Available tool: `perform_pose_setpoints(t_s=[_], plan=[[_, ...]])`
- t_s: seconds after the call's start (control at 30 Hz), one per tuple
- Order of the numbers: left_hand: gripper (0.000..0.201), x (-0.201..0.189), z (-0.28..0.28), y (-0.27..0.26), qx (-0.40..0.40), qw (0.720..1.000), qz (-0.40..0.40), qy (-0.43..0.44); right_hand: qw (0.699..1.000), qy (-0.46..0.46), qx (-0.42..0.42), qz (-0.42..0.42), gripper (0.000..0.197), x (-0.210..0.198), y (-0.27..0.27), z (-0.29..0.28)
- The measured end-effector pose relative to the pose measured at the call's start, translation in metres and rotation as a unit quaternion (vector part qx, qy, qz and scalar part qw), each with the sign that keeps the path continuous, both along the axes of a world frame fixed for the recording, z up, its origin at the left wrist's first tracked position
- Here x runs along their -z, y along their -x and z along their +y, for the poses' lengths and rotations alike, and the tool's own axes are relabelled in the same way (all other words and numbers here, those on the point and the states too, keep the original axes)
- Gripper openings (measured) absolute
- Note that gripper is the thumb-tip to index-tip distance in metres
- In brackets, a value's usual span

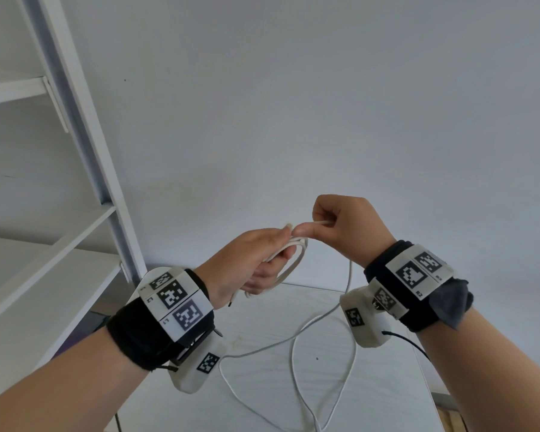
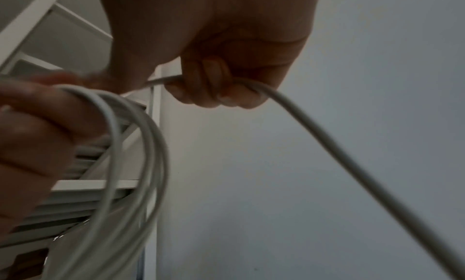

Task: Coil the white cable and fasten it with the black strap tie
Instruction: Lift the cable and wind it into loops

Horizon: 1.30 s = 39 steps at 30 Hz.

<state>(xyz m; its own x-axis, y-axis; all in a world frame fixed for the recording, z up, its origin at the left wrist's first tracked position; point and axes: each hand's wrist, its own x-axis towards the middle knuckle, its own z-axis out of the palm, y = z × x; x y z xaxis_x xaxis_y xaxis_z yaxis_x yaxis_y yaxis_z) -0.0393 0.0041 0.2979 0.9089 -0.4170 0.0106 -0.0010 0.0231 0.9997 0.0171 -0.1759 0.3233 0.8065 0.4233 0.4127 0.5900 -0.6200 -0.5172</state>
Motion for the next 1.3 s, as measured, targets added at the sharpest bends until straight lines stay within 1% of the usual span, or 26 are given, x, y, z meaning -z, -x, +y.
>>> perform_pose_setpoints(t_s=[0.1, 0.17, 0.23, 0.3, 0.37, 0.5, 0.57, 0.6, 0.67, 0.7, 0.73, 0.8, 0.83, 0.87, 0.93, 0.97, 1.0, 1.07, 1.17, 1.3], plan=[[0.034, -0.004, 0.007, 0.001, 0.019, 1.0, -0.008, 0.021, 0.999, -0.04, 0.01, 0.029, 0.057, 0.008, -0.005, -0.007], [0.033, -0.008, 0.012, 0.001, 0.029, 0.998, 0.0, 0.049, 0.995, -0.076, 0.008, 0.061, 0.051, 0.015, -0.007, -0.01], [0.033, -0.013, 0.019, 0.0, 0.045, 0.993, 0.023, 0.105, 0.99, -0.11, 0.008, 0.088, 0.044, 0.022, -0.01, -0.013], [0.035, -0.021, 0.027, -0.002, 0.058, 0.98, 0.049, 0.183, 0.986, -0.128, 0.026, 0.101, 0.042, 0.031, -0.014, -0.019], [0.036, -0.034, 0.037, -0.003, 0.046, 0.97, 0.059, 0.232, 0.983, -0.134, 0.051, 0.114, 0.041, 0.045, -0.019, -0.027], [0.038, -0.054, 0.05, -0.004, 0.015, 0.969, 0.045, 0.243, 0.972, -0.151, 0.063, 0.168, 0.043, 0.07, -0.017, -0.038], [0.039, -0.055, 0.055, -0.01, 0.034, 0.962, 0.047, 0.266, 0.968, -0.161, 0.06, 0.182, 0.043, 0.078, -0.015, -0.038], [0.039, -0.054, 0.059, -0.015, 0.076, 0.949, 0.058, 0.301, 0.968, -0.161, 0.061, 0.185, 0.043, 0.081, -0.014, -0.039], [0.04, -0.053, 0.069, -0.026, 0.18, 0.894, 0.104, 0.397, 0.967, -0.149, 0.07, 0.192, 0.041, 0.088, -0.013, -0.04], [0.04, -0.054, 0.075, -0.03, 0.2, 0.875, 0.119, 0.425, 0.967, -0.144, 0.077, 0.197, 0.039, 0.091, -0.013, -0.042], [0.04, -0.054, 0.08, -0.034, 0.204, 0.867, 0.123, 0.438, 0.965, -0.14, 0.083, 0.203, 0.036, 0.093, -0.012, -0.043], [0.041, -0.051, 0.085, -0.039, 0.209, 0.862, 0.121, 0.447, 0.964, -0.138, 0.094, 0.209, 0.029, 0.098, -0.011, -0.047], [0.041, -0.05, 0.084, -0.04, 0.19, 0.87, 0.114, 0.441, 0.963, -0.14, 0.099, 0.207, 0.025, 0.099, -0.009, -0.048], [0.041, -0.049, 0.082, -0.04, 0.152, 0.887, 0.097, 0.424, 0.964, -0.14, 0.103, 0.201, 0.02, 0.1, -0.008, -0.048], [0.04, -0.046, 0.075, -0.038, 0.017, 0.935, 0.044, 0.352, 0.971, -0.12, 0.102, 0.178, 0.013, 0.101, -0.003, -0.047], [0.039, -0.044, 0.071, -0.038, -0.04, 0.946, 0.02, 0.321, 0.977, -0.096, 0.097, 0.163, 0.011, 0.101, -0.001, -0.045], [0.037, -0.041, 0.068, -0.038, -0.073, 0.949, 0.007, 0.306, 0.983, -0.065, 0.088, 0.15, 0.01, 0.1, 0.003, -0.043], [0.036, -0.034, 0.062, -0.041, -0.098, 0.949, 0.01, 0.3, 0.989, 0.002, 0.067, 0.13, 0.009, 0.096, 0.011, -0.036], [0.034, -0.023, 0.054, -0.045, -0.108, 0.954, 0.013, 0.28, 0.99, 0.093, 0.045, 0.099, 0.01, 0.084, 0.021, -0.024], [0.03, -0.012, 0.039, -0.047, -0.126, 0.968, -0.015, 0.216, 0.984, 0.168, 0.024, 0.053, 0.011, 0.063, 0.033, -0.006]])
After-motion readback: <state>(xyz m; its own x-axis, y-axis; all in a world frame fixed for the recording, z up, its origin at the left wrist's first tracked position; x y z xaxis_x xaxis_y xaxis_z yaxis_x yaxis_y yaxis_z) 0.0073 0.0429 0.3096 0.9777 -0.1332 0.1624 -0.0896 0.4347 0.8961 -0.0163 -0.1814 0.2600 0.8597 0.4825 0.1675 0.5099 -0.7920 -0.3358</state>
